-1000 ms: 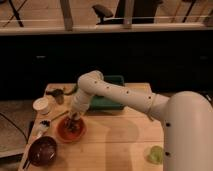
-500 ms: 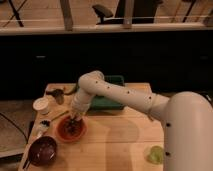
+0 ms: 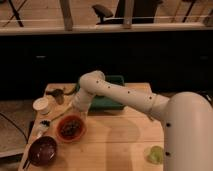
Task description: Place grapes in red bowl
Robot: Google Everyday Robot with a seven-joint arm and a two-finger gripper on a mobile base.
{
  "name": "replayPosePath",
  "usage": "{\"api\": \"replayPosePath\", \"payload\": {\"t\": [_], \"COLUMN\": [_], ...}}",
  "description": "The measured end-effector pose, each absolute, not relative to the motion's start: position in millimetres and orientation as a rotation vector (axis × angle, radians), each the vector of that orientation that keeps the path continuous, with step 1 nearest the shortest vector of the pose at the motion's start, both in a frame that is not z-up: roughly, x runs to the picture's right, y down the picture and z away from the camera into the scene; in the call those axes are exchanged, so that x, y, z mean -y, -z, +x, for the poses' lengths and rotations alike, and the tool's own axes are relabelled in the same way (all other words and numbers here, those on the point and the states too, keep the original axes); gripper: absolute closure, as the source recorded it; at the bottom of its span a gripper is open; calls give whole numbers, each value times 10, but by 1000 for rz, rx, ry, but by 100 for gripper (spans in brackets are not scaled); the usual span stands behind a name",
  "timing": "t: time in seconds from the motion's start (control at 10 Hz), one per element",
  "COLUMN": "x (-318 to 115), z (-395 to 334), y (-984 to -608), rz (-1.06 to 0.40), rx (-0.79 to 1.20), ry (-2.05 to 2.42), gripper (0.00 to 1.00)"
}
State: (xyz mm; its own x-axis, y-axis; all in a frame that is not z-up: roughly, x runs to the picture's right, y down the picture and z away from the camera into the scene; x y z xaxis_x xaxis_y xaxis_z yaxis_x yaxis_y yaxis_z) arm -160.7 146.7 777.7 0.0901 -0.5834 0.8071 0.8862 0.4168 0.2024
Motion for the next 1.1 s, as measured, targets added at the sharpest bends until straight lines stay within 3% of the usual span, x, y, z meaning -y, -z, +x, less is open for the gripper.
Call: {"api": "replayPosePath", "payload": {"t": [0.2,1.1], "x": [-1514,-1523], "z": [-1580,-1577], "y": [-7804,-7807], "rz": [-392,-395], "rx": [961,958], "ry": [1138,1138], "gripper": [20,20]}}
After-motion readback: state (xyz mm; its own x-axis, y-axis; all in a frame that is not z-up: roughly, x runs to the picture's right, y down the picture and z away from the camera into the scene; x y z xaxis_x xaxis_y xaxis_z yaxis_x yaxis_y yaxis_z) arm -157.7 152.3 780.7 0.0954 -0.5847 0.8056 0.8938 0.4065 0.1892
